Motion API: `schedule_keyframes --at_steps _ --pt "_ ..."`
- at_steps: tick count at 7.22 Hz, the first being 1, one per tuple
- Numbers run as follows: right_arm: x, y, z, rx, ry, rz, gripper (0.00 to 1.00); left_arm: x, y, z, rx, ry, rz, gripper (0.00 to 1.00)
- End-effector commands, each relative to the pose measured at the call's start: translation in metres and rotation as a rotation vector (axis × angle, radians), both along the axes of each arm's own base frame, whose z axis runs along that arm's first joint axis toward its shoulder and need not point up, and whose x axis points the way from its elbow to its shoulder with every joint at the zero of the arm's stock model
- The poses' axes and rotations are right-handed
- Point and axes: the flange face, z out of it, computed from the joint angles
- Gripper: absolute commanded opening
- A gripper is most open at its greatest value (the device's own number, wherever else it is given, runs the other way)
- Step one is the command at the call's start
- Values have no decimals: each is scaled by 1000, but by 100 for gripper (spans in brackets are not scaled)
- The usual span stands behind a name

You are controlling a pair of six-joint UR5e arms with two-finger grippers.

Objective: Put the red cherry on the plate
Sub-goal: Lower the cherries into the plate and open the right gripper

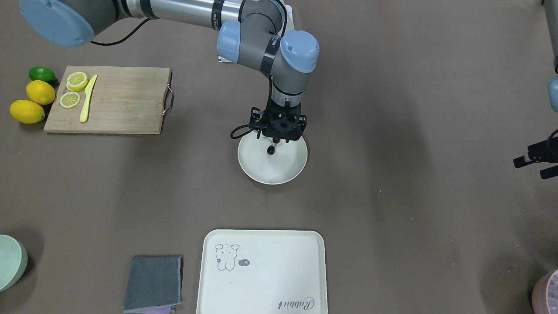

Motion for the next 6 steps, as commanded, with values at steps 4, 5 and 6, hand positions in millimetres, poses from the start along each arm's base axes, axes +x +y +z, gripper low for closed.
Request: schedule_keyframes --at_steps 4,5,6 --pt "301 -24 64 -17 -89 -66 100 0 0 -6 11 -3 0 98" --pt "332 -30 106 13 -49 -113 100 -1 0 -7 19 -16 -5 98" --pt "374 -36 147 30 -33 -170 100 -1 -1 -6 21 -31 -12 98"
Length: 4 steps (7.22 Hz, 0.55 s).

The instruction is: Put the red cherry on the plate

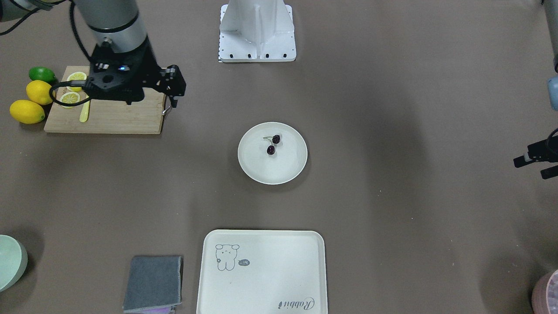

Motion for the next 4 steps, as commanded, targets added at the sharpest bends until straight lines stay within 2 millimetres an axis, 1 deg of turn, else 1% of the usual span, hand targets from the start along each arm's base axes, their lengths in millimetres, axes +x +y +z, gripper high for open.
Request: schedule_keyframes --at_steps 1,2,3,4 --pt "88 -18 81 43 33 -106 100 -1 -2 3 6 -40 -16 98" --pt "128 -33 123 51 56 -148 100 0 -2 6 -34 -51 -14 98" --pt "156 -44 174 39 76 -220 100 0 -2 10 -54 -58 -10 98" --pt "179 -58 218 21 85 -274 100 1 -1 13 -51 -62 -3 98"
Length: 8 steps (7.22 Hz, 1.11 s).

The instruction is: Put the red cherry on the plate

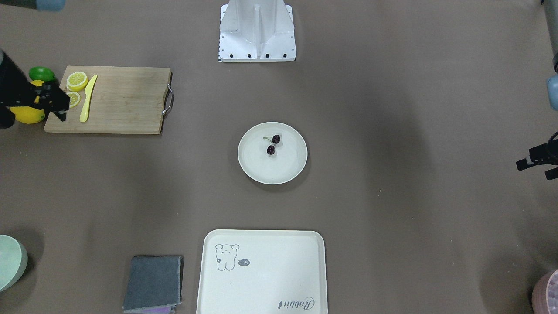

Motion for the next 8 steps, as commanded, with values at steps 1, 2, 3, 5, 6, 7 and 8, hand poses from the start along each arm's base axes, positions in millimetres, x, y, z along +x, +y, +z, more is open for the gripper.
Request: schedule_keyframes --at_steps 1,2,3,5,6,7,8 --pt "65 -22 92 -24 -13 -118 100 1 1 8 -24 -33 3 98" --pt "102 -27 115 4 -52 -159 100 -3 2 16 -26 -77 -11 98" --pt "136 -19 141 25 -89 -185 100 -9 5 30 -34 -114 -20 98" --pt "172 7 192 56 -163 -242 100 -71 11 67 -52 -202 -32 98" --pt "182 21 225 90 -179 -229 100 -88 15 72 -71 -207 -24 98" --pt "184 40 275 103 -194 -225 99 -93 18 74 -81 -201 -30 98" --pt "200 51 324 120 -190 -187 99 -99 18 74 -85 -201 -42 98"
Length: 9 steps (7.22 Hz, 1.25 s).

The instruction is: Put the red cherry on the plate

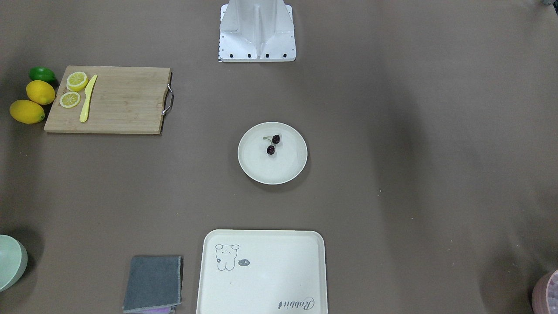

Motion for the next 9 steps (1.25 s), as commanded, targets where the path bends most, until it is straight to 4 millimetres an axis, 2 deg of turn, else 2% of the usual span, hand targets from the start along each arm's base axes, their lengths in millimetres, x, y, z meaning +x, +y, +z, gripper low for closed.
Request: schedule_keyframes --at_steps 1,2,4,6,7,8,9 --pt "26 23 78 12 0 53 99 -10 2 3 -17 1 -16 98" --pt "36 1 55 14 31 117 99 -9 2 3 -21 1 -18 98" --pt "53 -9 13 24 47 160 99 -7 1 -8 -55 17 -58 98" --pt "58 -32 -46 -32 52 164 99 -4 1 -9 -52 21 -53 98" --pt "58 -29 -56 -40 60 163 99 -5 1 -13 -35 22 -51 98" --pt "61 -27 -57 -41 63 168 99 -5 9 -9 -22 22 -47 98" --pt "62 -25 -55 -42 66 168 99 -6 9 -12 -1 22 -46 98"
